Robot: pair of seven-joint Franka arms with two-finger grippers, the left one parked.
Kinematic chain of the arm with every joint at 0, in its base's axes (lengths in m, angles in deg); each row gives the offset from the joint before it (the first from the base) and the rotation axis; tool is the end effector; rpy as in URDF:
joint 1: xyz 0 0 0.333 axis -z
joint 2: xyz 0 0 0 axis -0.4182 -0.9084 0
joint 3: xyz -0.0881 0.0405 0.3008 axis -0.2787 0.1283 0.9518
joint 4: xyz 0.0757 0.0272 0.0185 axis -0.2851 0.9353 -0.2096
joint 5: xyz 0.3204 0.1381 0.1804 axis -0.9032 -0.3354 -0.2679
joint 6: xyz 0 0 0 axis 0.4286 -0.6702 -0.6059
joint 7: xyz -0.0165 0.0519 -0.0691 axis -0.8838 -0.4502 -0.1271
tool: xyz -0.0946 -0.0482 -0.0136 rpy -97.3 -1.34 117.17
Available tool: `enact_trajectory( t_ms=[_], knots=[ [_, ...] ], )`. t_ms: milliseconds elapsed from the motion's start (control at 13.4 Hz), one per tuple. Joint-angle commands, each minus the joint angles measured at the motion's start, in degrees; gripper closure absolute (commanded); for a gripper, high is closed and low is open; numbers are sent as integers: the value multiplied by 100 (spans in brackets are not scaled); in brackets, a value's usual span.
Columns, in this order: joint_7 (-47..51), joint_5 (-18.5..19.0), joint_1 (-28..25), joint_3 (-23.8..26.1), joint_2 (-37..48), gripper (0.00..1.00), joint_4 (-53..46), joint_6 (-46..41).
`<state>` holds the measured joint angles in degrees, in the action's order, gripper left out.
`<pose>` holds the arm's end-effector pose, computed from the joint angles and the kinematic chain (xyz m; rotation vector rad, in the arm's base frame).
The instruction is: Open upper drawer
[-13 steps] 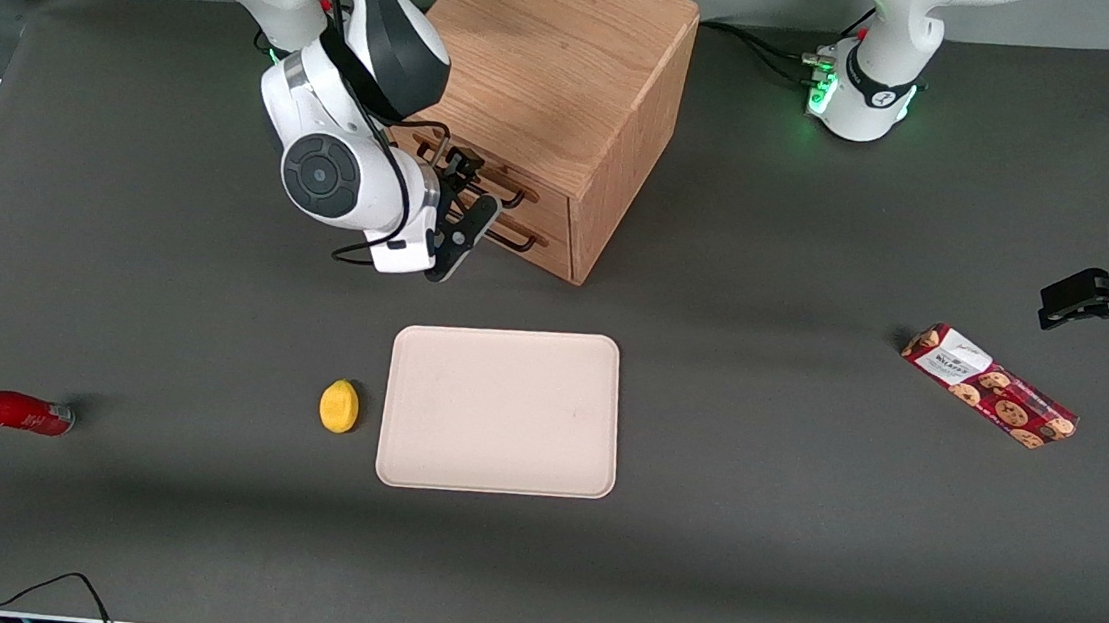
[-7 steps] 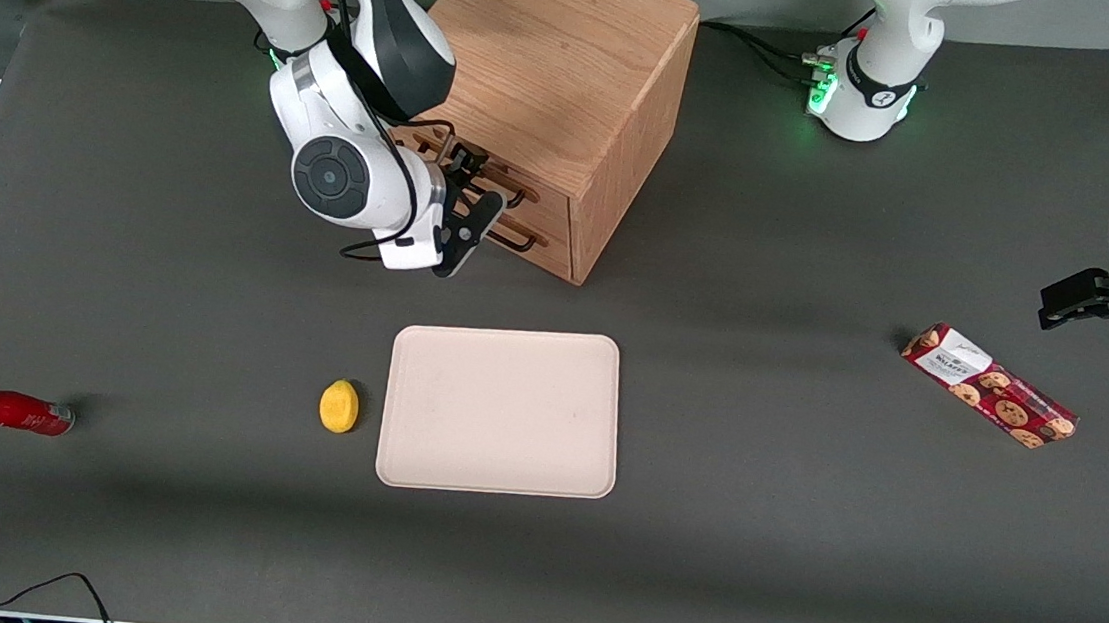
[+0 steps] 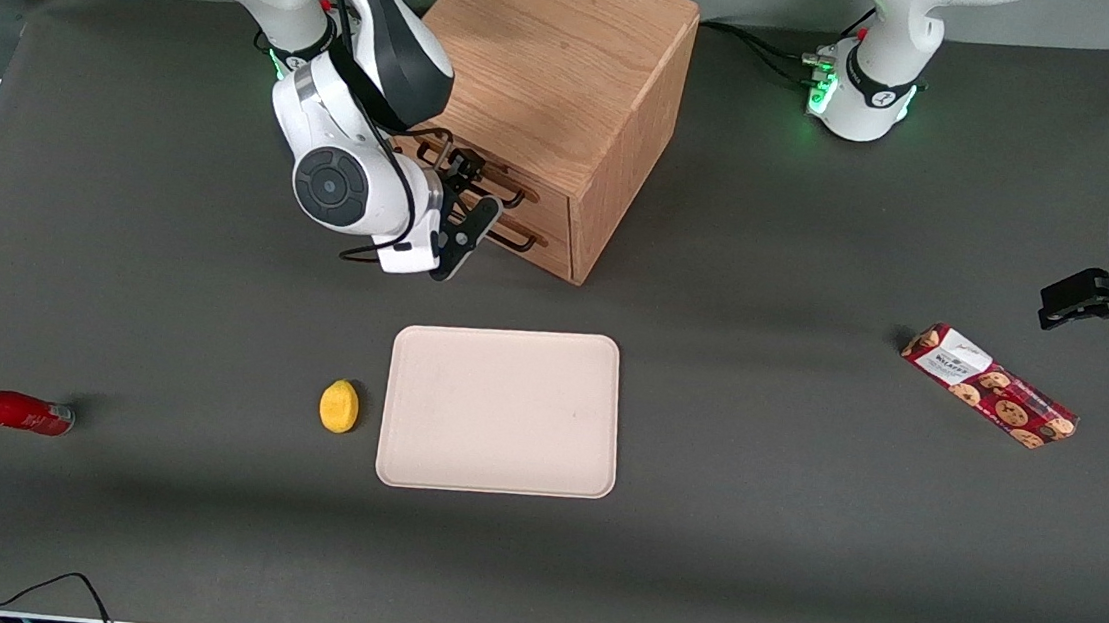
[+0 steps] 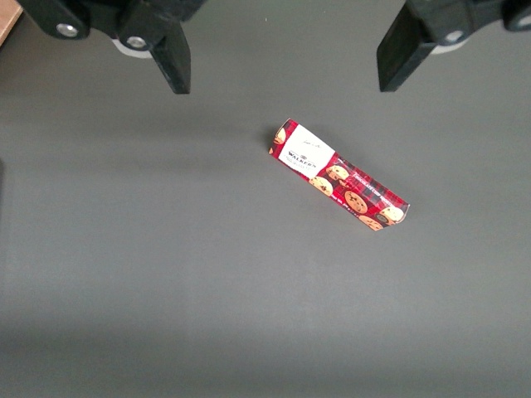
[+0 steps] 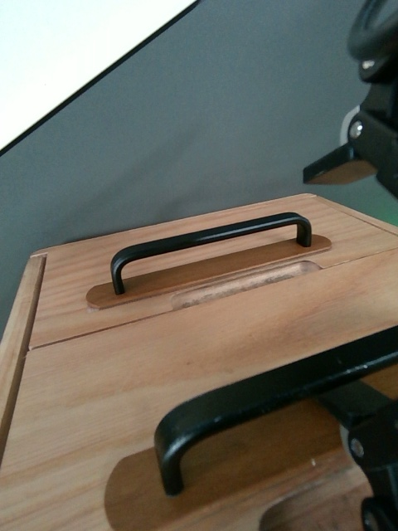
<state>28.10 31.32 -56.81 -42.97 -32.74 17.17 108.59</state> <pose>0.4752 0.3374 0.3740 -2.5037 -1.1978 0.5474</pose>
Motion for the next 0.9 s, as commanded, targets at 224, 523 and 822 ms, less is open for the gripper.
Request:
enact_trajectory(
  t_ms=[224,523,822],
  knots=[
    [-165,-167,36,68,28,0,174,217],
    [-174,-158,18,76,10,0,306,411],
    [-174,-158,18,76,10,0,315,437]
  ],
)
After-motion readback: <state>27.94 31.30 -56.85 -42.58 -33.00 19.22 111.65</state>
